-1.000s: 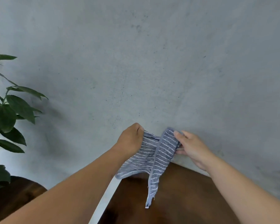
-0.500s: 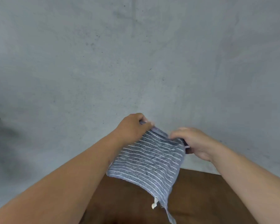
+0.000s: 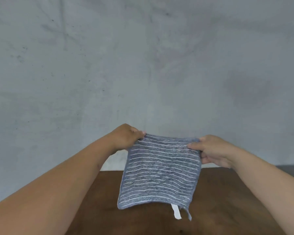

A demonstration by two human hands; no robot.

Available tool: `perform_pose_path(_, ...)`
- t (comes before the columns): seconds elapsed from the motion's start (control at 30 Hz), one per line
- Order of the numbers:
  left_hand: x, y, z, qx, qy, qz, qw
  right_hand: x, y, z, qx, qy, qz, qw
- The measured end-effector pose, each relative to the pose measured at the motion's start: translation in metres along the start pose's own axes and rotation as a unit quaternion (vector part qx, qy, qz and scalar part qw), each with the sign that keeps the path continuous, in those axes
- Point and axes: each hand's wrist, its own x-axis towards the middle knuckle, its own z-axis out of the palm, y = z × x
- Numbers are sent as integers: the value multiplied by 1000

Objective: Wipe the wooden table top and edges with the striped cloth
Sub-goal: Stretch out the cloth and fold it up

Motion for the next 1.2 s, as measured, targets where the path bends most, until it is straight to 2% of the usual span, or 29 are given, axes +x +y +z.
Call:
perform_pose_path(0.1, 3, 32, 43, -2, -23, -23, 999, -18, 20, -37, 6, 51, 13, 999)
perform_pose_path(0.17, 4, 53, 76, -47, -45, -43, 997, -31, 30, -59, 24, 71, 22, 997)
perform_pose_path(0.37, -3, 123, 179, -216, -80, -89, 969, -68, 53, -103, 29, 76, 17, 997)
perform_pose_path(0.57, -13, 185, 251, -287, -98, -81, 949, -99, 83, -141, -43, 88, -13, 995)
perform_pose_path(0.77, -15, 230, 304, -256, -133, -58, 956, -123, 109, -190, -72, 99, 0, 992)
perform_pose_path(0.93, -2, 255, 351, -133, -111, 5, 985, -133, 136, -234, -138, 69, 4, 988)
perform_pose_path(1.1, 13, 281, 395, -147, -182, 55, 971, -126, 165, -282, -113, 175, 21, 978)
perform_pose_path(1.2, 32, 295, 427, -169, -178, 96, 965, -123, 186, -323, -46, 222, 32, 973)
